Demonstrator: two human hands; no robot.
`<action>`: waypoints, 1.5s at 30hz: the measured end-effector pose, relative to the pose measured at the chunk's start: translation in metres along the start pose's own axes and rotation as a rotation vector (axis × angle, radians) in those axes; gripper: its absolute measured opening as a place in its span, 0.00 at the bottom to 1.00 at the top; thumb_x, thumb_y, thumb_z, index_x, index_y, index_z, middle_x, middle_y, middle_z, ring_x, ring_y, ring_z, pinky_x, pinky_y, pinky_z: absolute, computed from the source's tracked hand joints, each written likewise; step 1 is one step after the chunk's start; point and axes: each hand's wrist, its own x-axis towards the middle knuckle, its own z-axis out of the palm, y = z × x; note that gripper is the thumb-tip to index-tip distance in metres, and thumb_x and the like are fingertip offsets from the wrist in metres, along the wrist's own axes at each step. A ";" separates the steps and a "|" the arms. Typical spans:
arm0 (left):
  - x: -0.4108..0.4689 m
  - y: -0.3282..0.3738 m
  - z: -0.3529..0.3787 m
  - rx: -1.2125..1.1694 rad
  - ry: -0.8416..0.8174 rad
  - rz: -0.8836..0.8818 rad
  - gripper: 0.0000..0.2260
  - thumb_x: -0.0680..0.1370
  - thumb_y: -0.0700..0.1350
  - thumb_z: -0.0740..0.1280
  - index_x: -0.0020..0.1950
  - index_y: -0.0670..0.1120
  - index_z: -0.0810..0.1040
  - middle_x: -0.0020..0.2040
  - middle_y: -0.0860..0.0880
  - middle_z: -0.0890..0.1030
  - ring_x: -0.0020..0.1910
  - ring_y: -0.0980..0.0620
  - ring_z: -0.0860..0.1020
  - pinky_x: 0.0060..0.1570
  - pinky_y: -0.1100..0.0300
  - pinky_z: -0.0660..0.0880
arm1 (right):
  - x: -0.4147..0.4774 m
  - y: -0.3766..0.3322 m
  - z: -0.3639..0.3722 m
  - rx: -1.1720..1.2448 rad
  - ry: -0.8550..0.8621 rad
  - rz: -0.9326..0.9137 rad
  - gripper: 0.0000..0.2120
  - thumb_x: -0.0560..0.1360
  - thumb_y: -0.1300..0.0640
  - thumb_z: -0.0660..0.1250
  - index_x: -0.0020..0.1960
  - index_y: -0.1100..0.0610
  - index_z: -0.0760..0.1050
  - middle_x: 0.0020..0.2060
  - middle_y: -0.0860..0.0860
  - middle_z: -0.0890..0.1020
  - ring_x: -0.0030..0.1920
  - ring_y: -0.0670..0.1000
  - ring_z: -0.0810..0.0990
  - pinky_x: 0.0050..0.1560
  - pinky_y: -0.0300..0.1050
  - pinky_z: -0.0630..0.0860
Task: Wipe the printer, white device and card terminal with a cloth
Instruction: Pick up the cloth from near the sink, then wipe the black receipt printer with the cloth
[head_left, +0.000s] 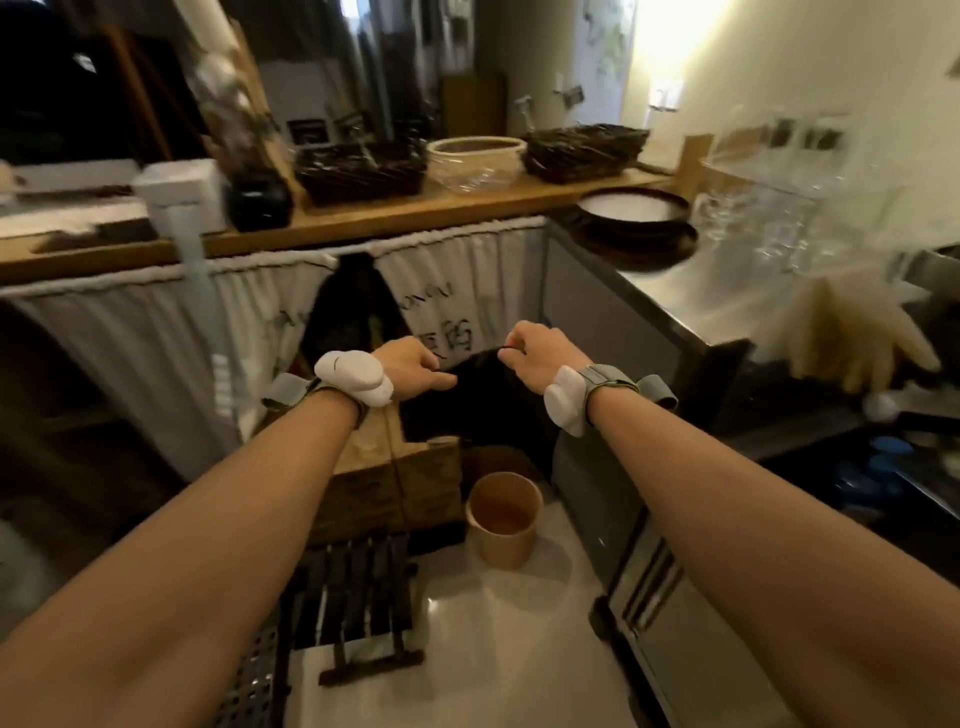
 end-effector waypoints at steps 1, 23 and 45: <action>-0.007 -0.013 -0.011 -0.040 0.034 -0.022 0.21 0.77 0.57 0.66 0.30 0.46 0.70 0.26 0.50 0.69 0.28 0.51 0.69 0.33 0.59 0.65 | 0.007 -0.018 0.008 -0.007 -0.019 -0.012 0.09 0.79 0.49 0.59 0.52 0.55 0.71 0.48 0.53 0.77 0.47 0.54 0.75 0.46 0.49 0.72; 0.012 -0.310 -0.165 -0.177 0.280 -0.288 0.21 0.80 0.55 0.62 0.34 0.41 0.70 0.29 0.45 0.69 0.27 0.49 0.66 0.30 0.58 0.59 | 0.233 -0.311 0.171 -0.057 -0.212 -0.321 0.14 0.78 0.51 0.61 0.52 0.62 0.76 0.47 0.59 0.80 0.49 0.59 0.79 0.52 0.54 0.75; 0.280 -0.510 -0.374 -0.770 0.324 -0.256 0.10 0.78 0.46 0.66 0.57 0.44 0.80 0.55 0.43 0.82 0.57 0.44 0.80 0.58 0.50 0.76 | 0.586 -0.440 0.263 0.604 -0.290 -0.024 0.09 0.77 0.59 0.58 0.52 0.55 0.77 0.34 0.58 0.82 0.32 0.57 0.82 0.35 0.49 0.81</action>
